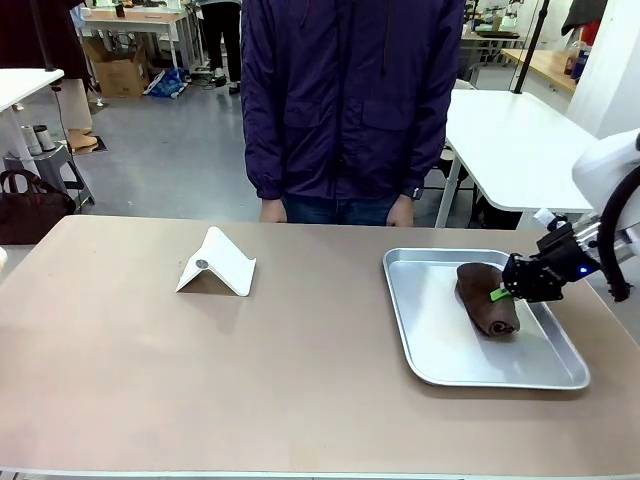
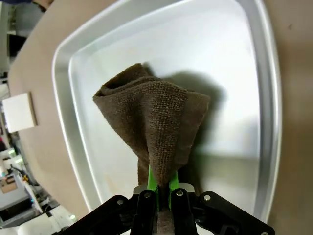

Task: Clean the surface of the table.
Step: Clean the area not pointed to by the person.

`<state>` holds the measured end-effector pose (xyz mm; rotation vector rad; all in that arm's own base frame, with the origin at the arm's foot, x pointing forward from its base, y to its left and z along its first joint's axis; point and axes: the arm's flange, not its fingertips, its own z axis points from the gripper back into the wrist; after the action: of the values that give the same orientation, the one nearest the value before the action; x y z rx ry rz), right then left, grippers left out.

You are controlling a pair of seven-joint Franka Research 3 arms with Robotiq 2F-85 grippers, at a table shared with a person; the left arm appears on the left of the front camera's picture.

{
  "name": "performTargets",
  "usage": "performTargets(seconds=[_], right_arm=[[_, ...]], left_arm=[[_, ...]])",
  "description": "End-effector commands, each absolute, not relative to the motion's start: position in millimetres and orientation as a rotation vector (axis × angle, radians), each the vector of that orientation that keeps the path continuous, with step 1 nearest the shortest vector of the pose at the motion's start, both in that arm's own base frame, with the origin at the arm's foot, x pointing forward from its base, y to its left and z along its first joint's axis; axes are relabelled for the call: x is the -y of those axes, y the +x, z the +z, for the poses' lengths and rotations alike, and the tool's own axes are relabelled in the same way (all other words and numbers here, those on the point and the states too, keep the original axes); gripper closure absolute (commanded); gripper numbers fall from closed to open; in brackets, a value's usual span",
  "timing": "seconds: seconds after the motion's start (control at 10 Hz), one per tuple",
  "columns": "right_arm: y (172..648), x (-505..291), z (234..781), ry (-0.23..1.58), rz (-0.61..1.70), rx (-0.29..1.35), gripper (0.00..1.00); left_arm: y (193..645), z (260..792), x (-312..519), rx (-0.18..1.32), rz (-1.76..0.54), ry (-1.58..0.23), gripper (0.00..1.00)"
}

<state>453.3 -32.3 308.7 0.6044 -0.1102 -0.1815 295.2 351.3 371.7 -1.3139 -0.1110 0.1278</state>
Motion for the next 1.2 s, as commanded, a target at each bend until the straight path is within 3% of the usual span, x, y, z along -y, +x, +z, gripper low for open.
performTargets(seconds=[0.0,0.6,0.8,1.1], right_arm=[[441,42,317,0.736,-0.15,0.137,0.91],[418,74,339,1.343,0.042,0.246,0.91],[408,86,346,1.54,0.151,0.21,0.91],[379,105,370,1.583,0.21,0.267,0.91]], left_arm=[[294,377,-350,0.109,0.136,-1.314,0.78],[294,377,-350,0.109,0.136,-1.314,0.78],[294,377,-350,0.109,0.136,-1.314,0.78],[294,377,-350,0.109,0.136,-1.314,0.78]])
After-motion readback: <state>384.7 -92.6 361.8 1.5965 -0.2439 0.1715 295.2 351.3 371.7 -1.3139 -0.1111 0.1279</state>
